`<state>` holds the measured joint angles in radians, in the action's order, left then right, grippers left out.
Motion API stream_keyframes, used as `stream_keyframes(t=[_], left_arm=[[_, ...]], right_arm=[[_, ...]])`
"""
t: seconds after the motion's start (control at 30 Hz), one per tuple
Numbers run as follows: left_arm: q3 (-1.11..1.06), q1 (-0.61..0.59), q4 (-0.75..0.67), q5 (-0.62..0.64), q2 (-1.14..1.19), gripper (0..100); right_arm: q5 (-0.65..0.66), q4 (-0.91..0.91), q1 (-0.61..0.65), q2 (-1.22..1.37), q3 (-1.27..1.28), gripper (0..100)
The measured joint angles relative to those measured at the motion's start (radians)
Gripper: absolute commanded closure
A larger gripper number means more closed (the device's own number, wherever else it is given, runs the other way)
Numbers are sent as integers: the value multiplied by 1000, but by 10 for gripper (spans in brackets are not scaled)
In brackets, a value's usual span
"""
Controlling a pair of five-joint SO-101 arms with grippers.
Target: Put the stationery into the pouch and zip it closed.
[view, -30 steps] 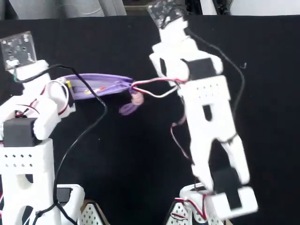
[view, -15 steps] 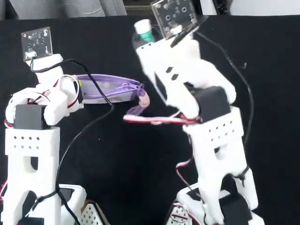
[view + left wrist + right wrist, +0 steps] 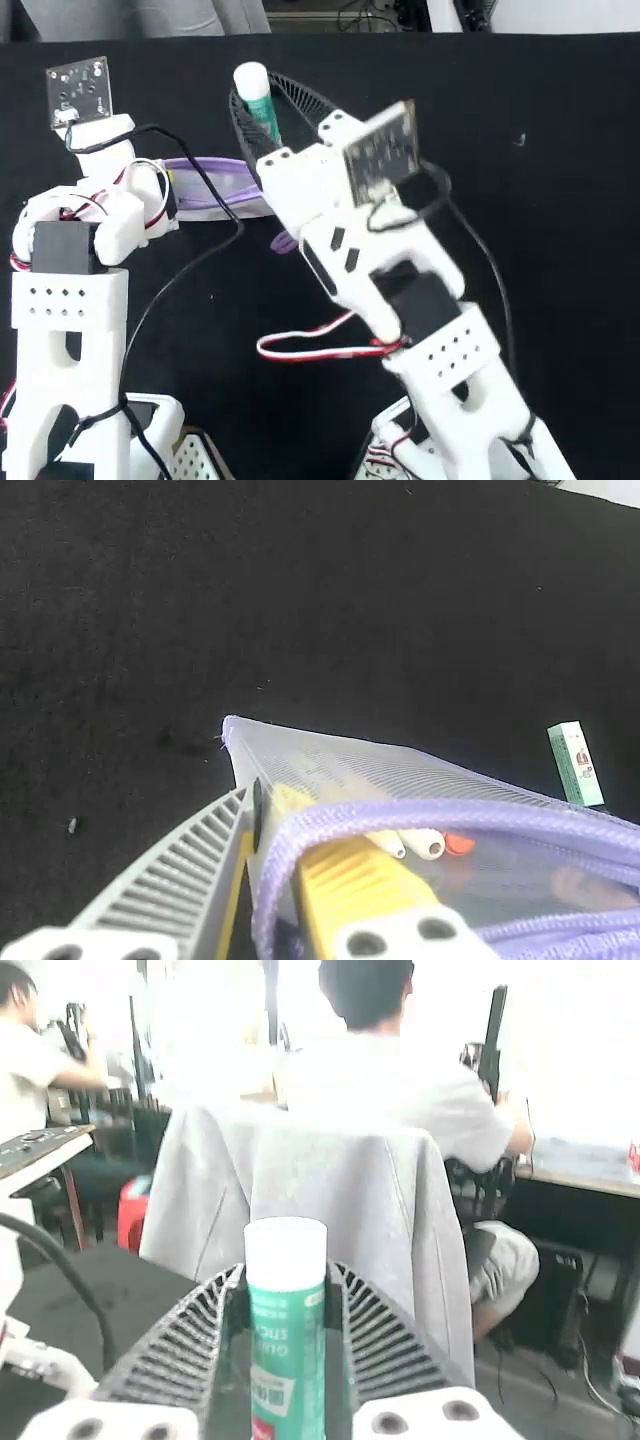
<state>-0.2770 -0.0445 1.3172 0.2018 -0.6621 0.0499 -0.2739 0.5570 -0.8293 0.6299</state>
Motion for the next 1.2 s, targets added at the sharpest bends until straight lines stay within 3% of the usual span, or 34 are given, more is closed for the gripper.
stream_keyframes(t=[0.47,0.9,1.2], left_arm=[[0,0,0,0,0,970],[-2,0,0,0,6,970],[-38,-2,-60,0,6,970]], right_arm=[[-8,574,54,-43,413,988],[-9,666,83,5,471,988],[-8,615,140,-117,488,988]])
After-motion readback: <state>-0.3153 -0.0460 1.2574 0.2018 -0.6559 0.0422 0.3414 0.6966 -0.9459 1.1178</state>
